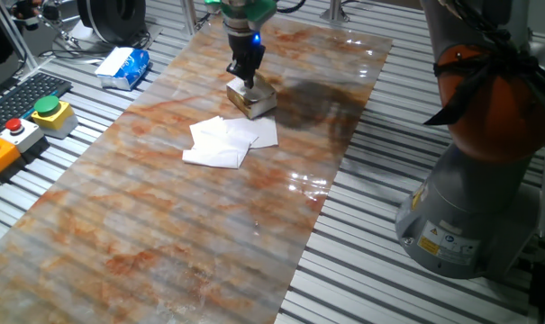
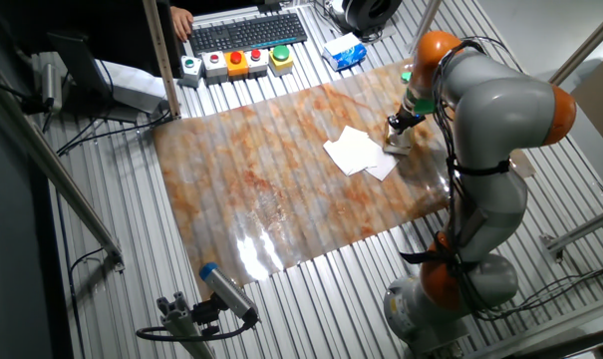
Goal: Pull out a napkin
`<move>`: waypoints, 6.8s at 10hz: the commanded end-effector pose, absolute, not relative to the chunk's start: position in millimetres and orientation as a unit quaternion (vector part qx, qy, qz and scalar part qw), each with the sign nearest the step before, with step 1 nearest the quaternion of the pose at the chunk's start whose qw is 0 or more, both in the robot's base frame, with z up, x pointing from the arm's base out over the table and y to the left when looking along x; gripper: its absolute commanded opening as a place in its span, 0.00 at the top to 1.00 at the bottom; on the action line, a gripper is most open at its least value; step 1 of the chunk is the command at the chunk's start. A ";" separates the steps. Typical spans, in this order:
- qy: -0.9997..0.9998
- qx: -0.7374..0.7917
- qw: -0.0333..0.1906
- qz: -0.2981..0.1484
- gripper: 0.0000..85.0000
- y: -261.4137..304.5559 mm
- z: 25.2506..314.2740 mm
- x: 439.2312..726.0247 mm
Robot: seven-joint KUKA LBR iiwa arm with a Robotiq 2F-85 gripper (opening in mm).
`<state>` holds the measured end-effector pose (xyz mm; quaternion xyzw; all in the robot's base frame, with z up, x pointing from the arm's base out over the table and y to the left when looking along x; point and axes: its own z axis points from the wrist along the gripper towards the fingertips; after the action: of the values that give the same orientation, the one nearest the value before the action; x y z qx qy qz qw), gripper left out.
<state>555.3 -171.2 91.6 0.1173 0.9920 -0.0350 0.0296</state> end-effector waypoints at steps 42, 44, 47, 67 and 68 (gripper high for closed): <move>0.988 0.148 -0.039 0.029 1.00 -112.1 222.7 547.0; 0.985 0.160 -0.036 0.055 1.00 -111.8 234.0 536.3; 0.983 0.172 -0.025 0.062 1.00 -105.3 228.8 531.5; 0.986 0.159 -0.009 0.053 1.00 -112.5 233.5 531.2; 0.978 0.183 -0.006 0.099 1.00 -111.4 236.0 525.6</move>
<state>525.0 -111.6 237.2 0.1892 0.9780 0.0873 -0.0092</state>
